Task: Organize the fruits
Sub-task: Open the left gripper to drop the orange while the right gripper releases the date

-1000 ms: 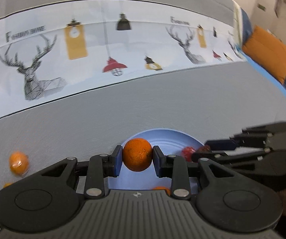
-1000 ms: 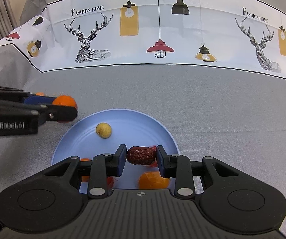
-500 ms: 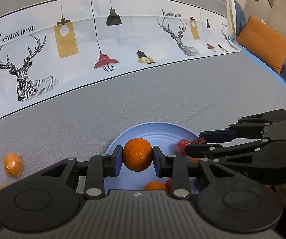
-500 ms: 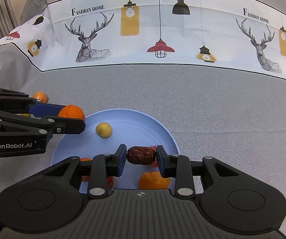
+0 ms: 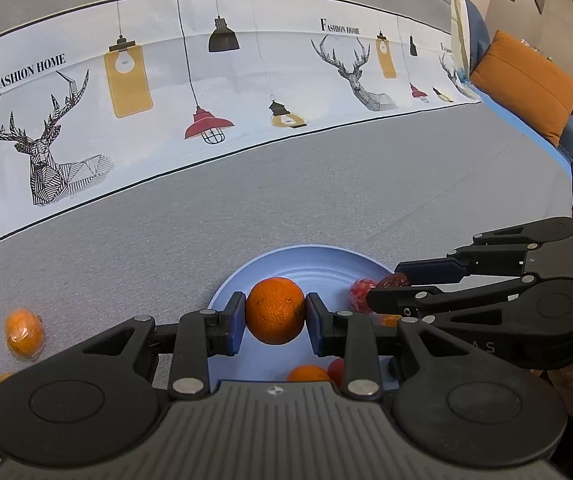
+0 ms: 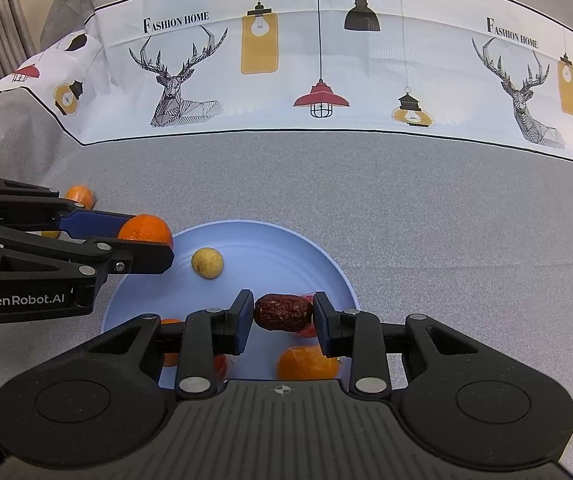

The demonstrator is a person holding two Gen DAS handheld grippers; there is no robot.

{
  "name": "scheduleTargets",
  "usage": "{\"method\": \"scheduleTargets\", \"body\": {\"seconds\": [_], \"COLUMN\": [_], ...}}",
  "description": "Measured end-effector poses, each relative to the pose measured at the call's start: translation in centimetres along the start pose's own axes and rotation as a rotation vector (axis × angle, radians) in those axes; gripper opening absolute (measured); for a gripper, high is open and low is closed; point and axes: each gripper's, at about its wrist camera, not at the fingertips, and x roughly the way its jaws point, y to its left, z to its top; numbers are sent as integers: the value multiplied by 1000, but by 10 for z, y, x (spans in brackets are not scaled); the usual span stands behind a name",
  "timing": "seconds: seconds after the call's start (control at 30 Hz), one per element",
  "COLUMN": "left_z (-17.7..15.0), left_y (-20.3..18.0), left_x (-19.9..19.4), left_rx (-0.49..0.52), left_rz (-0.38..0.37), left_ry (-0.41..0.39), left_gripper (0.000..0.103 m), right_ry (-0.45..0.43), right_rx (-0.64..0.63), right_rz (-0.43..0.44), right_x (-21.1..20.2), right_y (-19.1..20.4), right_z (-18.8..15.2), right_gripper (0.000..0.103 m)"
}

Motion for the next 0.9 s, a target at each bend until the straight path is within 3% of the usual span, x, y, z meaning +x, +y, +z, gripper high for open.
{"method": "scheduleTargets", "body": {"seconds": [0.67,0.73,0.8,0.9], "left_z": [2,3,3,3], "left_y": [-1,0,2,4], "left_x": [-1,-1,-2,-4], "left_rx": [-6,-12,-22,-38], "left_rz": [-6,-2,7,8], "left_ry": [-7,-12,-19,-24], "left_gripper": [37,43,46,46], "right_ry": [-11,-12,-17,-19], "right_rx": [1,4,9,11], "right_rz": [2,-2,-9,-9], "right_x": [-3,-3,-4,-4], "right_y": [0,0,0,0], "right_z": [1,2,2,2], "right_gripper": [34,38,52,54]}}
